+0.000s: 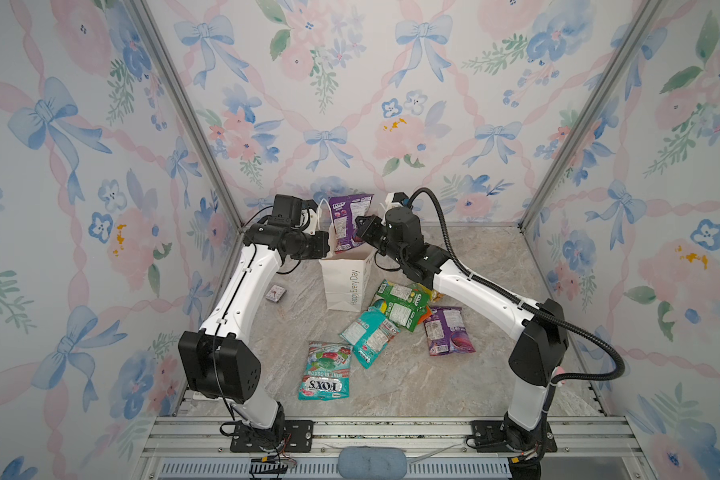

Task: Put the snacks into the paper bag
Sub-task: 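Lower the purple bag into the paper bag with the right gripper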

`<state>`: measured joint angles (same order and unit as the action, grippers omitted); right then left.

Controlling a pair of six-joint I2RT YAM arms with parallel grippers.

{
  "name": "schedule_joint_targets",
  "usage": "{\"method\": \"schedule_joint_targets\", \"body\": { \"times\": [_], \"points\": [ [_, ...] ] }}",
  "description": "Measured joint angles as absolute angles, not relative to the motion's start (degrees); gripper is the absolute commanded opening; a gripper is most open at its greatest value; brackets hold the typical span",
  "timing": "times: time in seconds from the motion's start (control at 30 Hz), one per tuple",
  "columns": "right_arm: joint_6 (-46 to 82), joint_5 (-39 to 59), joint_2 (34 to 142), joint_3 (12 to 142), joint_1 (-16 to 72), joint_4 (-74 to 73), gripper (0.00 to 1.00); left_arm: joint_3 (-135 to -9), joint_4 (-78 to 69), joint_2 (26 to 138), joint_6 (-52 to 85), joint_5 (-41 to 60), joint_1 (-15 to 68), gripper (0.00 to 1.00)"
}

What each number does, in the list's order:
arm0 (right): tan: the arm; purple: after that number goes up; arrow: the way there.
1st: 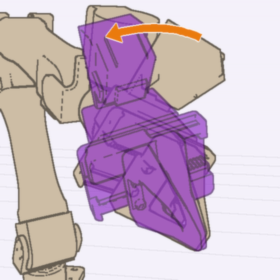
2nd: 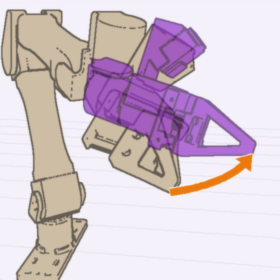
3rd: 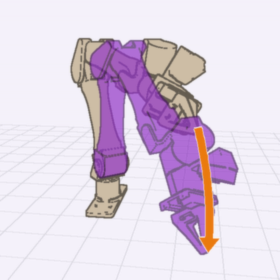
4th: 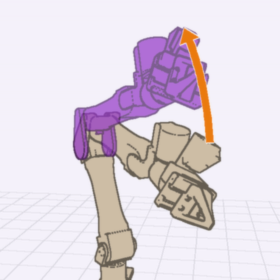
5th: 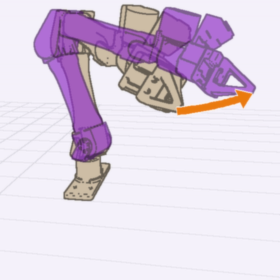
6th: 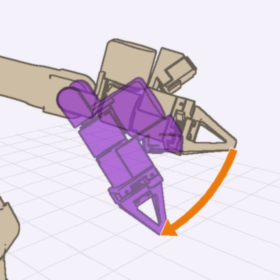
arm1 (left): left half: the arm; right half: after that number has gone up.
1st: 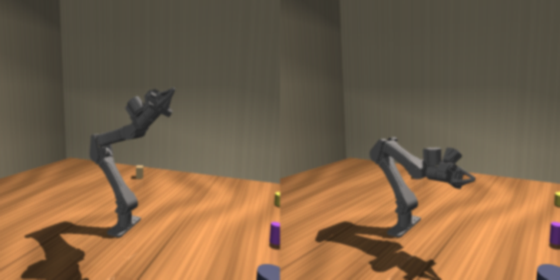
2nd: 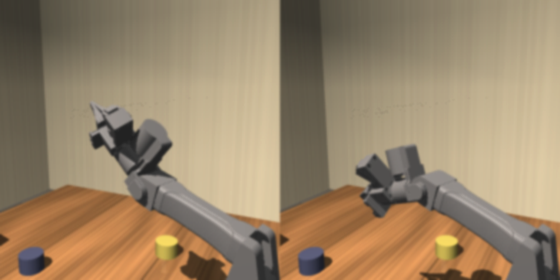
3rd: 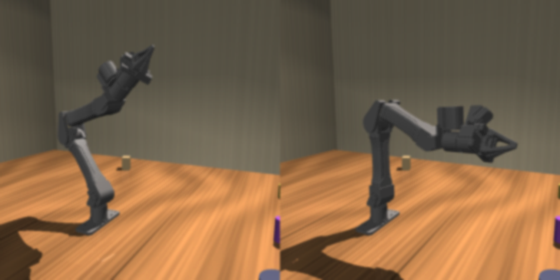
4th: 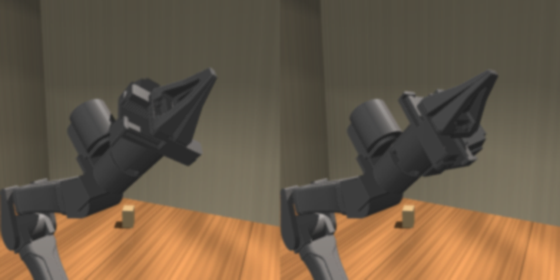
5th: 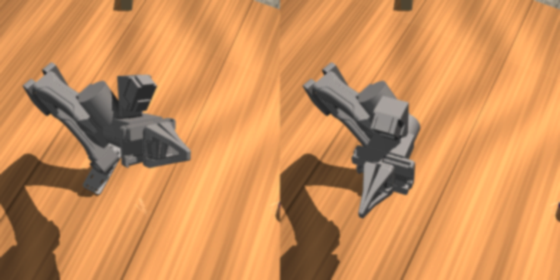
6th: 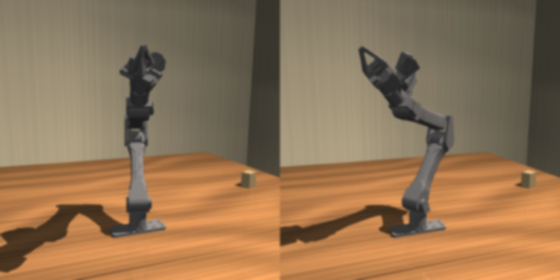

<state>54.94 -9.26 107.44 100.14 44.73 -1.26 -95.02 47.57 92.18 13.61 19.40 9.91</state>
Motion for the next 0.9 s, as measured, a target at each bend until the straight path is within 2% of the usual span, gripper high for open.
{"method": "schedule_joint_targets", "body": {
  "times": [0.4,0.47,0.53,0.6,0.7,0.9],
  "points": [
    [57.71,-9.21,107.44,98.8,44.73,-3.77,0.02,-95.02,47.46,92.18,13.61,19.4,9.72,0.0],
    [58.11,-9.19,107.44,98.41,44.73,-4.21,0.14,-95.02,47.46,92.18,13.61,19.4,9.72,0.0],
    [58.43,-8.91,107.44,97.97,44.73,-4.67,0.35,-95.02,47.46,92.18,13.63,19.4,9.72,0.0],
    [58.57,-8.43,107.44,97.65,44.73,-5.32,0.51,-95.02,47.46,92.18,13.61,19.4,9.72,0.0],
    [58.59,-8.23,107.42,97.06,44.75,-5.85,0.62,-95.02,47.46,92.18,13.61,19.4,9.72,0.0],
    [57.63,-8.36,106.69,96.29,44.73,-6.28,0.7,-95.02,47.44,92.18,13.63,19.42,9.61,0.0]
  ]
}}
